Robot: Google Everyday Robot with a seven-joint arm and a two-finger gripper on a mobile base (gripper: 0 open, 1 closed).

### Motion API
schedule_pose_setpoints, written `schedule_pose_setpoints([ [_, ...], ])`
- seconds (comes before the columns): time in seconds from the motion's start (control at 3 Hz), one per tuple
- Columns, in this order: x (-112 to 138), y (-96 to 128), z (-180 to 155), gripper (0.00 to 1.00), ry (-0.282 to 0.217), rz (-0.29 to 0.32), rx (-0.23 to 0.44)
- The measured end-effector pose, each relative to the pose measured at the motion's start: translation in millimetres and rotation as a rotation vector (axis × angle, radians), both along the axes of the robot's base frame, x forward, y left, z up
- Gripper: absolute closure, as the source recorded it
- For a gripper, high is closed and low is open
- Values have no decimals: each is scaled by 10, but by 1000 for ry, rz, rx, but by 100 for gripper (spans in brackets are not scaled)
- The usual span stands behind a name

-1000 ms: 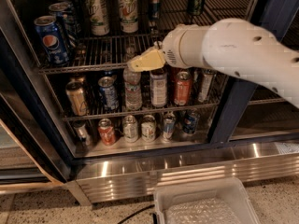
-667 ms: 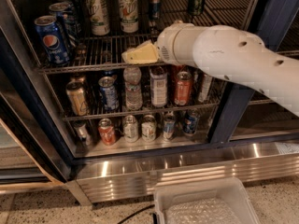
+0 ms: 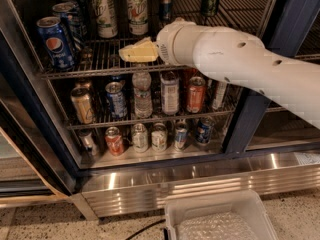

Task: Pick 7up can from top shelf of fridge

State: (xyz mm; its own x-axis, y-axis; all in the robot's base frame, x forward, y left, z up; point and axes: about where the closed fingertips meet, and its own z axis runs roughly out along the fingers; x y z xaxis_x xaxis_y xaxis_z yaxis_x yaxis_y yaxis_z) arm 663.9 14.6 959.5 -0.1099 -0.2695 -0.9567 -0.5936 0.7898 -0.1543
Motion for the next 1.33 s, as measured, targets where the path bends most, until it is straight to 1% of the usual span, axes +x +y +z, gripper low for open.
schedule_pose_setpoints([
  [0.33, 61, 61, -58, 0, 35, 0, 40],
  [0.67, 128, 113, -46, 0, 83, 0, 150],
  [1.0, 69, 166, 56, 0, 99, 7, 232],
  [1.33, -19, 190, 151, 0, 94, 8, 265],
])
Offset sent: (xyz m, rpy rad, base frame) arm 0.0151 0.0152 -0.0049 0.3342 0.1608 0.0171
